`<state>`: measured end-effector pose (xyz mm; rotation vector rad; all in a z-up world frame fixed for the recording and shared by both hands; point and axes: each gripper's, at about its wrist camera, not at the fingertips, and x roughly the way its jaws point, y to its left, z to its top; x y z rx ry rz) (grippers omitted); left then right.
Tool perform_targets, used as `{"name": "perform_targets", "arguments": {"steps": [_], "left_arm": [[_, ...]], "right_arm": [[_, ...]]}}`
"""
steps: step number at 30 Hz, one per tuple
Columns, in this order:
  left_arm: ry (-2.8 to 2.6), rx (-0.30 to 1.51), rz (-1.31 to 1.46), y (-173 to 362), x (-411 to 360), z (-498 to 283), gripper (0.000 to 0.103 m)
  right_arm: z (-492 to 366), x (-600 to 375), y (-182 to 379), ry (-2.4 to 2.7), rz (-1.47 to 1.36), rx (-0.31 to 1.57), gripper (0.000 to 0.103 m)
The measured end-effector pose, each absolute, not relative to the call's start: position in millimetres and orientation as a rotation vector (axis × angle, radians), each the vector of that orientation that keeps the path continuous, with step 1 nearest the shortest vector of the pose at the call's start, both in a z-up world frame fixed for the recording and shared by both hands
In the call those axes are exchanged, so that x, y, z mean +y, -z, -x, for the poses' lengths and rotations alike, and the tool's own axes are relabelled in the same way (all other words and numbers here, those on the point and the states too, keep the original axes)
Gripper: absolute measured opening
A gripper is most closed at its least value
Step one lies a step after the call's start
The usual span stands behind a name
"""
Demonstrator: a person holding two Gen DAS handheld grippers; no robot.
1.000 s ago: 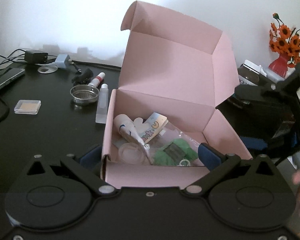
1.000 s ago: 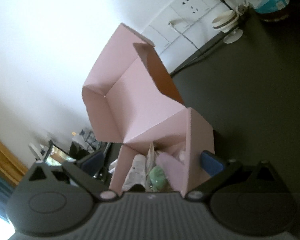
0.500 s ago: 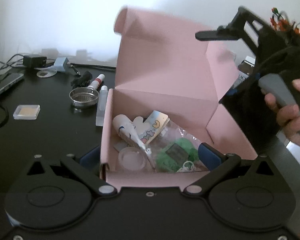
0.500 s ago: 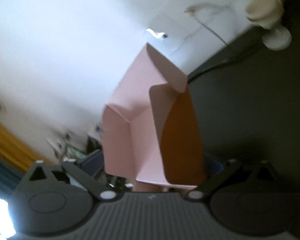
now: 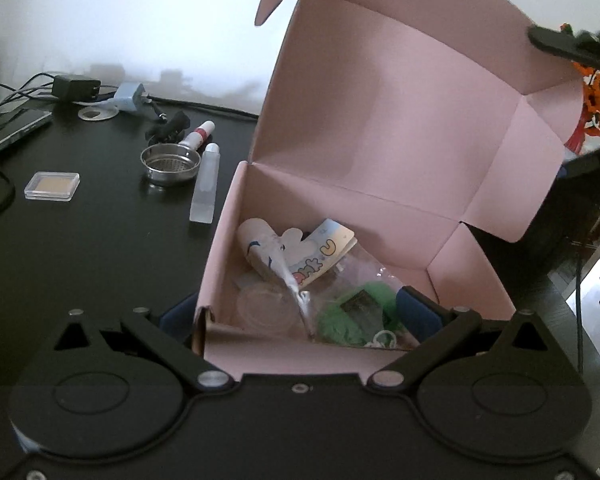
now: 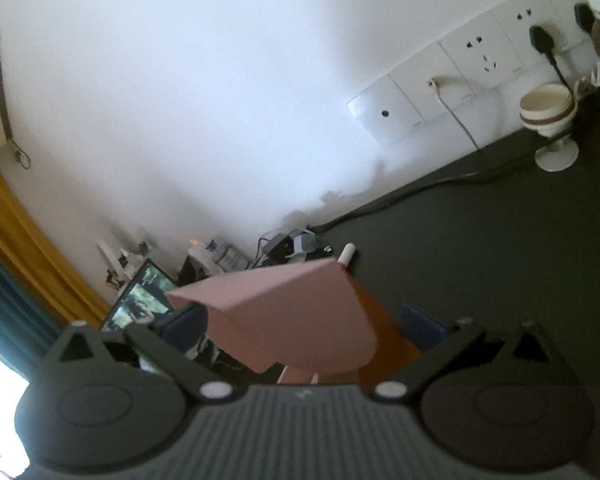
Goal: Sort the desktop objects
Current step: 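Fold the lid down onto the box with the right tool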
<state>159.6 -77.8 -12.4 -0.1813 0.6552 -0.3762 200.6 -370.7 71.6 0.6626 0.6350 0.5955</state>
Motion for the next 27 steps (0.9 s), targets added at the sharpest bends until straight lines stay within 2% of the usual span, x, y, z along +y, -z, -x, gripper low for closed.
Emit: {"name": "perform_targets", "arguments": {"steps": [8, 16, 19, 27], "left_arm": [[0.522, 0.395, 0.095, -14.8, -49.7, -154.3, 0.103], [0.665, 0.361, 0.012, -44.0, -77.8, -177.5, 0.103], [0.651, 0.348, 0.01, -41.2, -81.7, -170.4, 0.103], [0.683, 0.357, -0.042, -33.1, -70.6, -149.8, 0.103]], "right_arm": [[-161.7, -374.4, -61.0, -0.583, -0.707, 0.61, 0.102], [-169.8, -381.7, -68.2, -0.547, -0.75, 0.573, 0.102], [-176.9, -379.9, -61.3, -0.601, -0.831, 0.588, 0.102], [-161.9, -377.0, -55.3, -0.594, -0.804, 0.592, 0.102]]}}
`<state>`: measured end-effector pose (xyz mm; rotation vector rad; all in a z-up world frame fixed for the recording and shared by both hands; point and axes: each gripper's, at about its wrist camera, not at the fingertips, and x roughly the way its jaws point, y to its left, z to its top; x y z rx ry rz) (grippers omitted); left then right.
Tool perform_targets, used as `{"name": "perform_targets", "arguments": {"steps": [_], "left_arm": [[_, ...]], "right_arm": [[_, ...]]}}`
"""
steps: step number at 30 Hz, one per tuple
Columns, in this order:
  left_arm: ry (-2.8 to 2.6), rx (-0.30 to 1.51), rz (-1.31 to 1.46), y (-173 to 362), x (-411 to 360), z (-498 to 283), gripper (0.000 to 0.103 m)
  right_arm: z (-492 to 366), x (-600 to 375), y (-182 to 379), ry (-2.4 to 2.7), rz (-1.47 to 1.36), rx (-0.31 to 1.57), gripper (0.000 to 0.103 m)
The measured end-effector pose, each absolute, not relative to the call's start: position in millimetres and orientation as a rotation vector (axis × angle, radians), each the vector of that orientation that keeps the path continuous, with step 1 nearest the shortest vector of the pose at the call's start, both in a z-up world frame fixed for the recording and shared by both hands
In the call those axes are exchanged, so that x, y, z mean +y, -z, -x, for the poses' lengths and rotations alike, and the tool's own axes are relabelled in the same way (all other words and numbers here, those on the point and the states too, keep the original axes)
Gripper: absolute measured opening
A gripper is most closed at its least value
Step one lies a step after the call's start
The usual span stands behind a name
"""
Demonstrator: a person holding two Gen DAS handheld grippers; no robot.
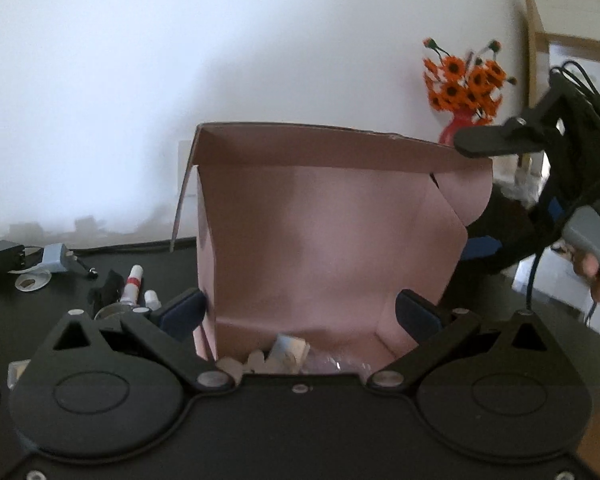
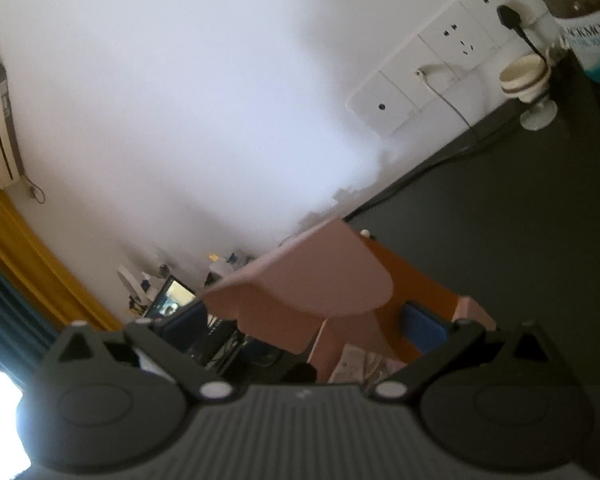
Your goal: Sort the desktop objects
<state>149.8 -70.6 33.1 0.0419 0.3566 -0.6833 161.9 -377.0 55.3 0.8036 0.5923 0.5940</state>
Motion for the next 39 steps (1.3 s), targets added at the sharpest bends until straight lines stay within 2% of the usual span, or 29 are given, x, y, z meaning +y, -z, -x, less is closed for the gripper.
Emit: {"name": "perform_targets", "arguments": {"steps": [10, 15, 23, 29, 39], "left_arm": [[0.734, 0.408, -0.068, -16.3, -37.1, -119.7, 0.103], [0.774, 0.337, -0.043, -23.4, -17.2, -102.0, 0.103], [0.692, 0.178, 0.099, -65.9, -2.9, -103.6, 0.103], [0.509, 0.3, 0.072, -74.3, -30.0, -156.5, 0.103], [0.417, 0.421, -0.087, -31.2, -48.3, -159.6, 0.103]], "right_arm": [[-129.9, -368.7, -38.2, -0.59, -0.777, 0.634, 0.102], [-113.3, -366.9, -37.3, -0.539, -0.711, 0.624, 0.102], [-103.2, -355.2, -31.9, -0.433, -0.696, 0.552, 0.102], [-86.2, -341.9, -29.9, -0.281, -0.668, 0.452, 0.102], [-78.1, -345.8, -19.1, -0.185, -0.66, 0.452, 0.102]]}}
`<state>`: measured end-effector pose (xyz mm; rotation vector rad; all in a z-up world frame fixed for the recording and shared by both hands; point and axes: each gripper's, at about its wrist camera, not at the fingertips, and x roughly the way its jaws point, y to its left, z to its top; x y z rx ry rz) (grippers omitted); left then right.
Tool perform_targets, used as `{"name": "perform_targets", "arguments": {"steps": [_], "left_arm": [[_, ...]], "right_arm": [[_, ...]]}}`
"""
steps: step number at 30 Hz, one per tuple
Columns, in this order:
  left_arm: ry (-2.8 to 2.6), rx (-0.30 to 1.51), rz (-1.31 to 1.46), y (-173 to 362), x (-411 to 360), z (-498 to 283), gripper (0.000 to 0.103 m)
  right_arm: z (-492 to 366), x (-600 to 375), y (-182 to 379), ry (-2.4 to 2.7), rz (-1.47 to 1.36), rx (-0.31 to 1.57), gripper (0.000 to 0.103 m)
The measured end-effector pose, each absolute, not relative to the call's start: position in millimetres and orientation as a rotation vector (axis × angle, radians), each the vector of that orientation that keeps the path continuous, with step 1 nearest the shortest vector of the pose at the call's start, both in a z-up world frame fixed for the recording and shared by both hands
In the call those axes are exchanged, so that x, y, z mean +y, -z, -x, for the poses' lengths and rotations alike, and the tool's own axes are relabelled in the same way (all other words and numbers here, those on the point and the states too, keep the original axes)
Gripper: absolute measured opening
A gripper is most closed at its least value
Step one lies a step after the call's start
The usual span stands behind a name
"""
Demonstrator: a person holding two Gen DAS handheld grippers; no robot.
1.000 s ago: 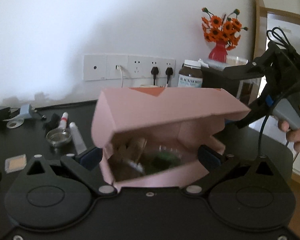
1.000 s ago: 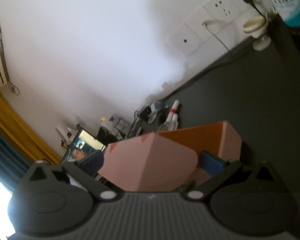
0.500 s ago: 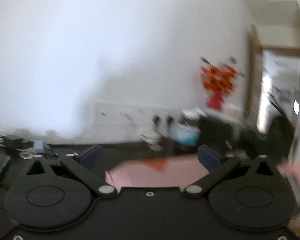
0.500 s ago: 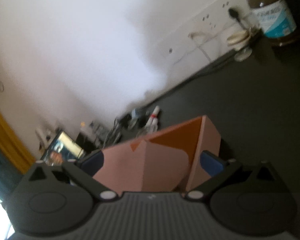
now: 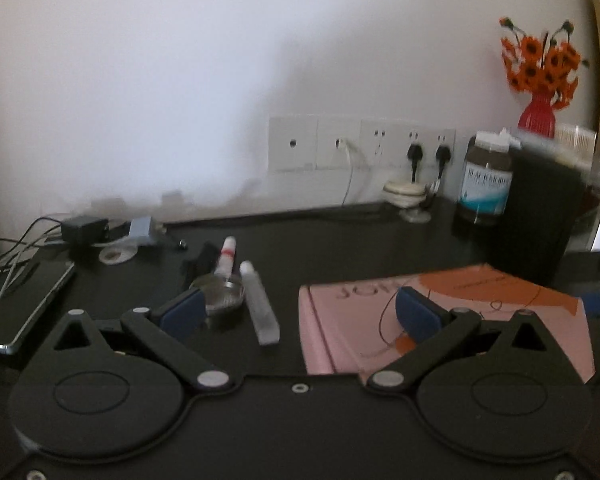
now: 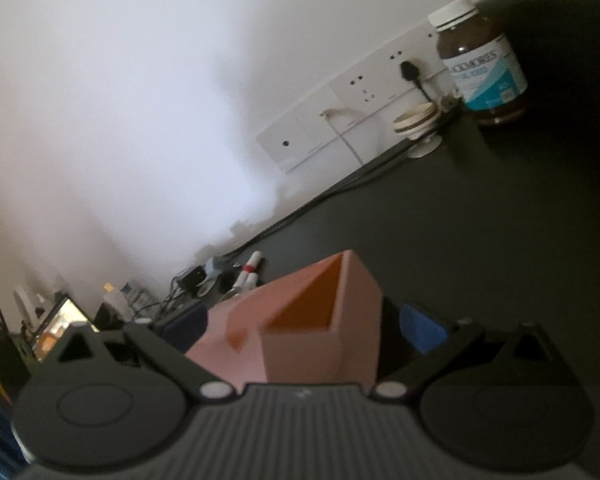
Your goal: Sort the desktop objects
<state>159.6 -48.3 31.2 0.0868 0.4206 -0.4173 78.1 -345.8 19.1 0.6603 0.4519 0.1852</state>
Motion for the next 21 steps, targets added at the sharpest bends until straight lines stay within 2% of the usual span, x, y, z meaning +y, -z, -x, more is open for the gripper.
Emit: {"name": "perform_targets", "arguments": {"steps": [14, 21], "left_arm": [[0.394, 0.347, -0.204, -18.2, -57.3, -125.6, 0.103], [0.393, 0.357, -0.144, -14.5, -56.8, -120.2, 0.103]], "right_arm": [[-73.5, -309.6, -3.5, -0.094, -0.359, 0.5, 0.102], [-75.4, -316.7, 0.6, -0.141, -0.356, 0.513, 0.102]]}}
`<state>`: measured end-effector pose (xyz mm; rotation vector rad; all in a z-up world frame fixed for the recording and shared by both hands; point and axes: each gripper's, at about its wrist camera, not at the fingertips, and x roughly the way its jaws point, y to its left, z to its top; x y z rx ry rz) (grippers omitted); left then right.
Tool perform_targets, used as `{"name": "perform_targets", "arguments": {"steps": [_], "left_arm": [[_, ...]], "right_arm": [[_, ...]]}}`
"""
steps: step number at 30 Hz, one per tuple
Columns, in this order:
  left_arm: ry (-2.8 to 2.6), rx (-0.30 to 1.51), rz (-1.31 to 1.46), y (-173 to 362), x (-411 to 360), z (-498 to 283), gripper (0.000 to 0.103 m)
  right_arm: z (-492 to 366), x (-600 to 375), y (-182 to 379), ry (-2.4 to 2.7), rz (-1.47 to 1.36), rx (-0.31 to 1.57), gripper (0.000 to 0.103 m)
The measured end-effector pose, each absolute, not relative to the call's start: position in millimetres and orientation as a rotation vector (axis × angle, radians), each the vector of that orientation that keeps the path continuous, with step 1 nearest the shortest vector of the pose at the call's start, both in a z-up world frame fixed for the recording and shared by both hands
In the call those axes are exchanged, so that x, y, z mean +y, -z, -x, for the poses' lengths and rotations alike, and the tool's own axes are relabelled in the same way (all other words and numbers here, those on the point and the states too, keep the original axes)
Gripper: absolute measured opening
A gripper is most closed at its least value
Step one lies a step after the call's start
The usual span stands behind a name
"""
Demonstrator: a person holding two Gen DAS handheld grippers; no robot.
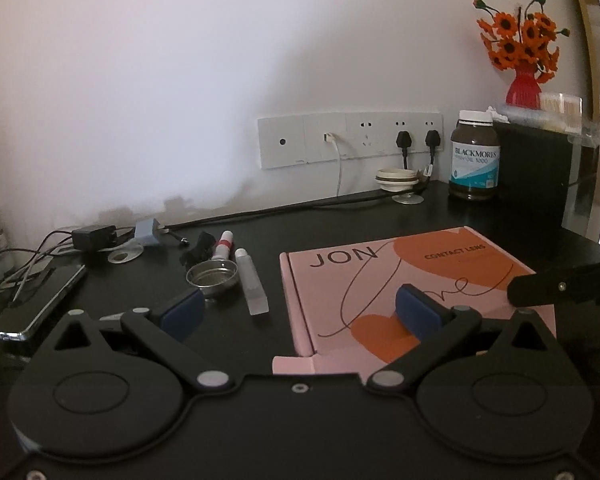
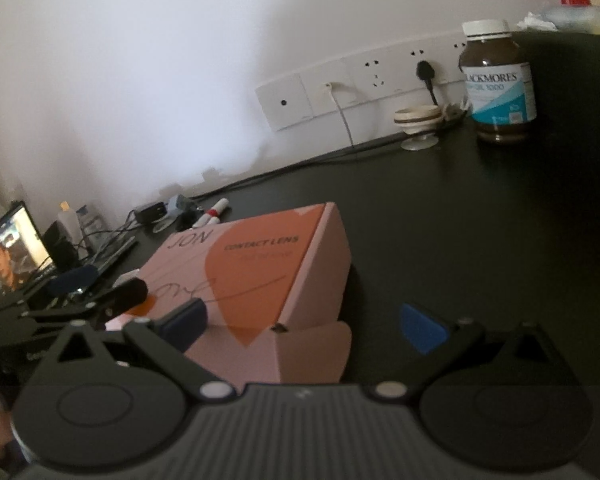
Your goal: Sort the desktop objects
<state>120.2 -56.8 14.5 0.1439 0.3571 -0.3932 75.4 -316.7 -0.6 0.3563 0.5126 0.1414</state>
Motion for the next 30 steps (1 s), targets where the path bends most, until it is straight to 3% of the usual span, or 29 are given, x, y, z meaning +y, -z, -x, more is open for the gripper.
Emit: {"name": "perform_targets", "arguments": {"steps": [9, 20, 25, 30], "left_arm": [[0.465, 0.391, -0.09, -14.5, -47.2, -125.1, 0.103], [0.63, 0.409, -0.238, -8.6, -47.4, -104.9, 0.103], [0.684, 0.455, -0.187, -4.5, -55.3, -120.0, 0.103], [0.675, 0.482, -0.143, -4.0, -63.4, -140.4, 0.103]], "right_arm": [[-79.3, -318.2, -0.6, -0.175, -0.328, 0.508, 0.102], [-71.3, -301.9, -10.3, -0.28, -0.158, 0.493, 0.102], [-80.1, -279.3, -1.2, -0.277, -0.018, 0.55, 0.102], [-99.8, -287.0, -5.7, -0.266, -0.049, 0.586, 0.102]]}}
